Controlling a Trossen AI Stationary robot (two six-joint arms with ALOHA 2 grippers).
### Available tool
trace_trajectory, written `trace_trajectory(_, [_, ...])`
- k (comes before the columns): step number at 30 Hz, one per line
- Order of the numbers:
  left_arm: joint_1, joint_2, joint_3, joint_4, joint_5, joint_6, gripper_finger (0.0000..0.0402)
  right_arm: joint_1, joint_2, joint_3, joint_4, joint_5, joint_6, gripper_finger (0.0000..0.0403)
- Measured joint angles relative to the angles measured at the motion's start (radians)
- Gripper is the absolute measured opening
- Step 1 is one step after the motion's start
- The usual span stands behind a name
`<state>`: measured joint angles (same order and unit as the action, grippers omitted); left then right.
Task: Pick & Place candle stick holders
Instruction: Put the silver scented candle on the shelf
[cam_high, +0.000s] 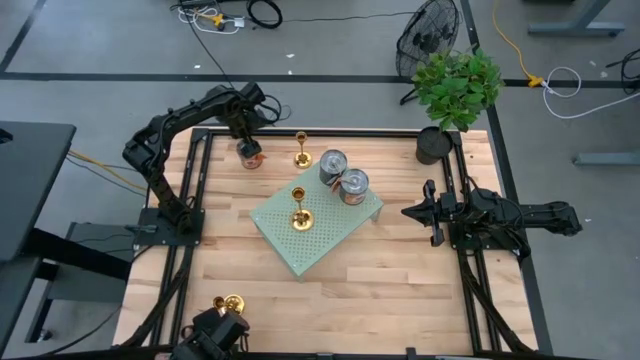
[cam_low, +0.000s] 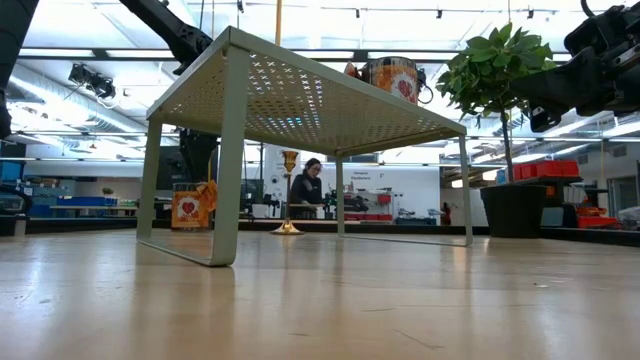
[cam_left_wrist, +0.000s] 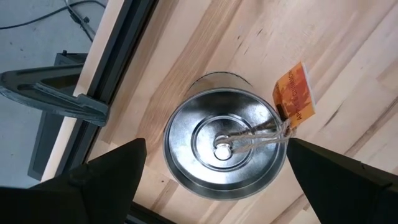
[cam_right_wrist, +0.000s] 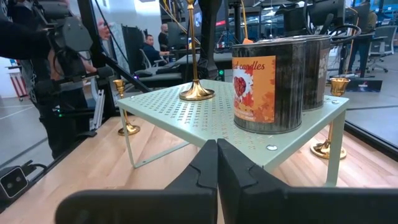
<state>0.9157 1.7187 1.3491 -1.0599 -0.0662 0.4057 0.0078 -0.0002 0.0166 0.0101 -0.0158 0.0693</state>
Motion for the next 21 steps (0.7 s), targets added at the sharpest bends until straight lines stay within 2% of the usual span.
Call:
trace_trajectory(17, [0.000, 0.000, 0.000, -0.011, 0.000, 0.001, 0.0399, 0.000, 0.000, 0.000, 0.000, 0.000, 0.000, 0.0003])
trace_trajectory(21, [0.000, 0.000, 0.000, -0.031, 0.029, 0.002, 0.0399, 0.000, 0.000, 0.000, 0.000, 0.000, 0.000, 0.0003])
